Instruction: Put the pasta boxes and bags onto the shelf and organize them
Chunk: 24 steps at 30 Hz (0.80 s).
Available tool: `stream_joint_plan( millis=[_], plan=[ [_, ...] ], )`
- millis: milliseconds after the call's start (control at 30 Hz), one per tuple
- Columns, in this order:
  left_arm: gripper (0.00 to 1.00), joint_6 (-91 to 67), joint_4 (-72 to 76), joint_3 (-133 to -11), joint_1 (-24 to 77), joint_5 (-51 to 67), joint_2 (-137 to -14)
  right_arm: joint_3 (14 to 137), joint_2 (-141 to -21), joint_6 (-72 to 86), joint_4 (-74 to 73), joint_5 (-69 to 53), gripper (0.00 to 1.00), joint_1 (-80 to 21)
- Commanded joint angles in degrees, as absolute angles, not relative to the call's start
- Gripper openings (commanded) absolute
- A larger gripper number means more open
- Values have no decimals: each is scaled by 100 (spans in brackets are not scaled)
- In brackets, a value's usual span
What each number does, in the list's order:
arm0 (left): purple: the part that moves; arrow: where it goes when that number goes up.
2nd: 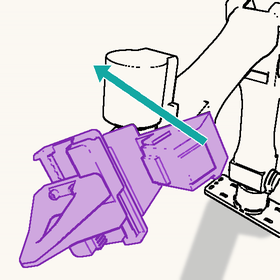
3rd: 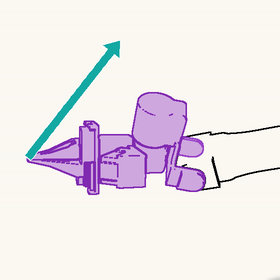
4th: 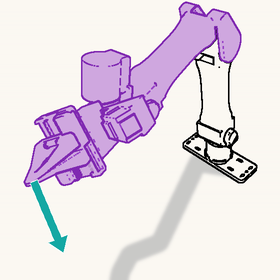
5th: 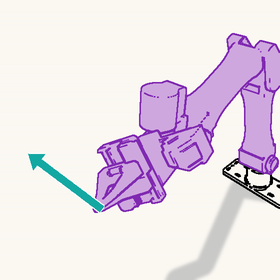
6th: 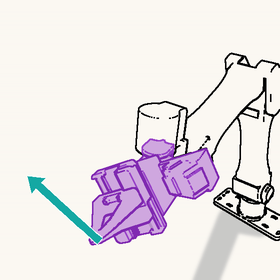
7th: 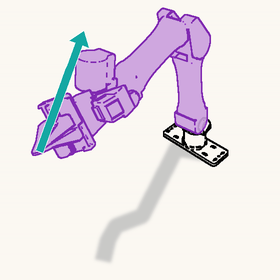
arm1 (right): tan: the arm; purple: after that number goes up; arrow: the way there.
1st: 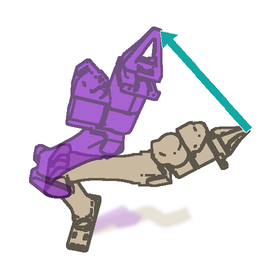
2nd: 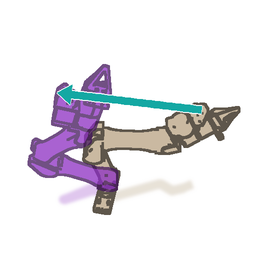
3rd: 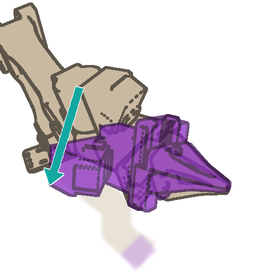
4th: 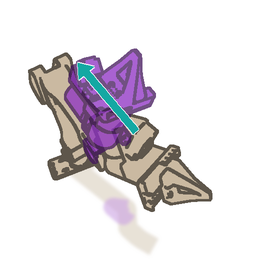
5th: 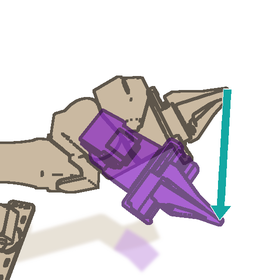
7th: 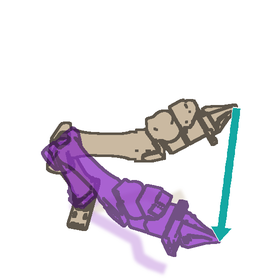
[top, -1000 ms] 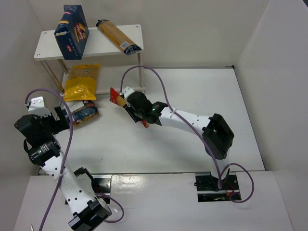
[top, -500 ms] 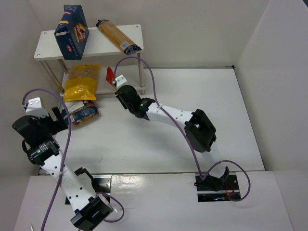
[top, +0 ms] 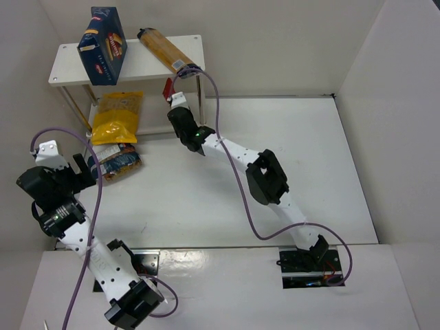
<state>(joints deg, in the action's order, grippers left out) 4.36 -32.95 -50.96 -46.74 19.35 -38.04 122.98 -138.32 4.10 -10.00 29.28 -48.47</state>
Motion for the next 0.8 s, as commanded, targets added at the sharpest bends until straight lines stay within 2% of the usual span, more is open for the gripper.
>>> stream_joint_plan(
  millis=[0, 333, 433, 767],
  plan=[
    [100, 483, -3138, -5063, -4720, 2057, -3753, 13253, -13781, 677, -185, 3445, 0, -4685],
    [100, 536, -3138, -5063, -4772, 2109, -3753, 15019, -14737, 1036, -1360, 3384, 0, -4562],
    [100, 536, -3138, -5063, -4772, 2109, -3753, 16099, -15203, 1142, -1888, 3384, 0, -4562],
    [100, 536, -3138, -5063, -4772, 2162, -3753, 16049, -15371, 1195, -2065, 3331, 0, -4562]
  ],
)
